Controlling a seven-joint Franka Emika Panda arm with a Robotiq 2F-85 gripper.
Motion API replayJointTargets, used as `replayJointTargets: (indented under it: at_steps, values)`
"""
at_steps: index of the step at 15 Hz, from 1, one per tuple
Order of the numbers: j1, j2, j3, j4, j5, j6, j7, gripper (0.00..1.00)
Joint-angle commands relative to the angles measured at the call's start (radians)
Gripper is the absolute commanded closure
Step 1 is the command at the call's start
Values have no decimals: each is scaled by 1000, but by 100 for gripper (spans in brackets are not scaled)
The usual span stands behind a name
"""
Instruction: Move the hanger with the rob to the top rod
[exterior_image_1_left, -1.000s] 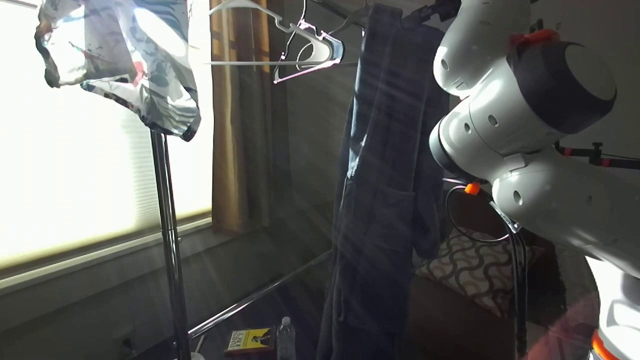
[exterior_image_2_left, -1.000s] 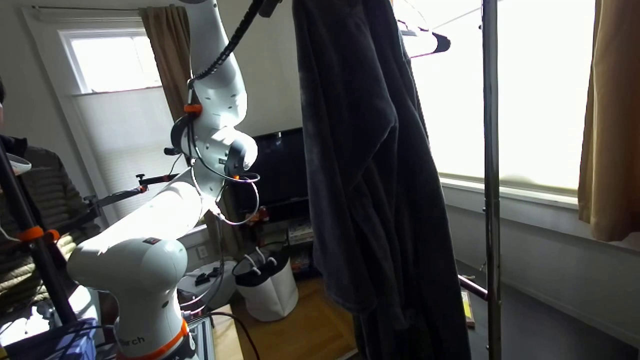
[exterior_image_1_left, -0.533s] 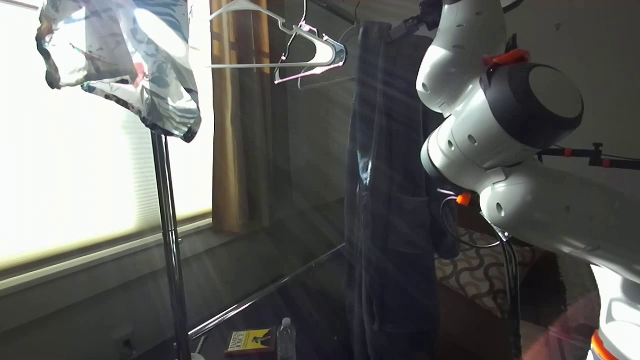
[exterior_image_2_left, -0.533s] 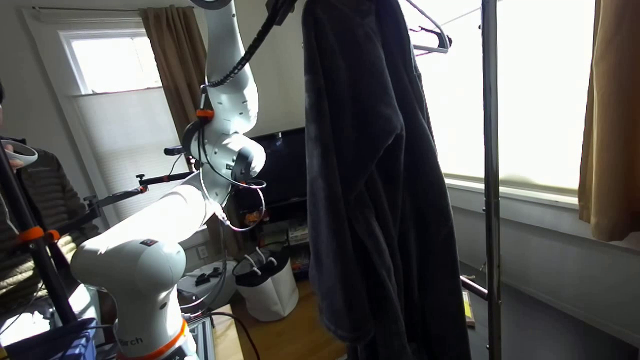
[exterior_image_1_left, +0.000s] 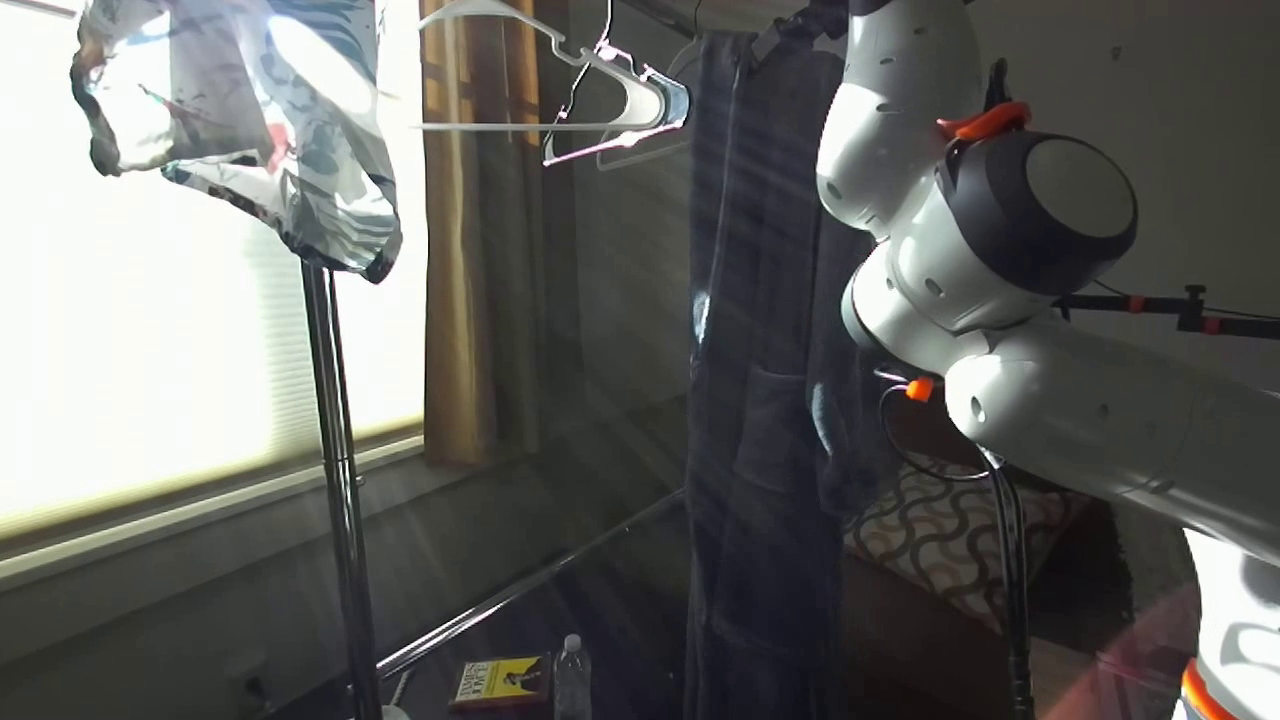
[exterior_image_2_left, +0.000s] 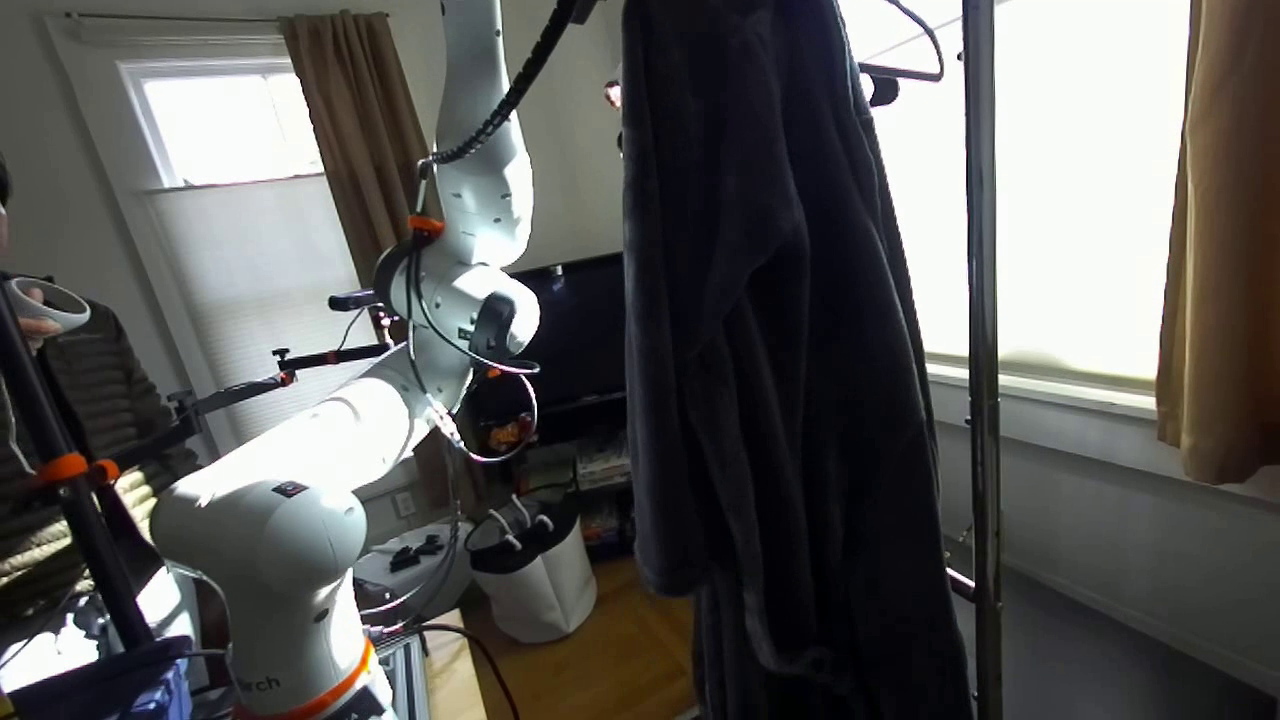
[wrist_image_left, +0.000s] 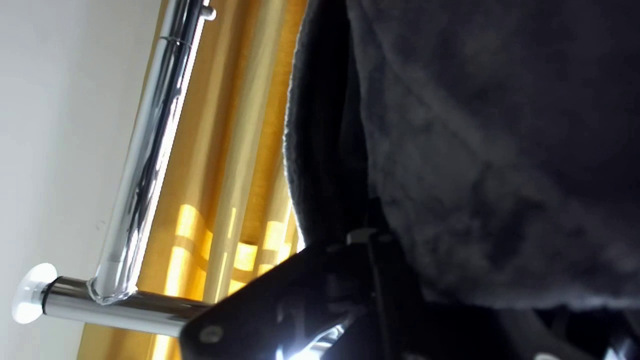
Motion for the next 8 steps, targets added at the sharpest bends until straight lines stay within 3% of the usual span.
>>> replayJointTargets:
  at_steps: [1, 8]
  values:
    - [-27, -27, -5, 91, -15, 53, 39, 98]
    - [-19, 25, 12, 46, -34, 33, -59, 98]
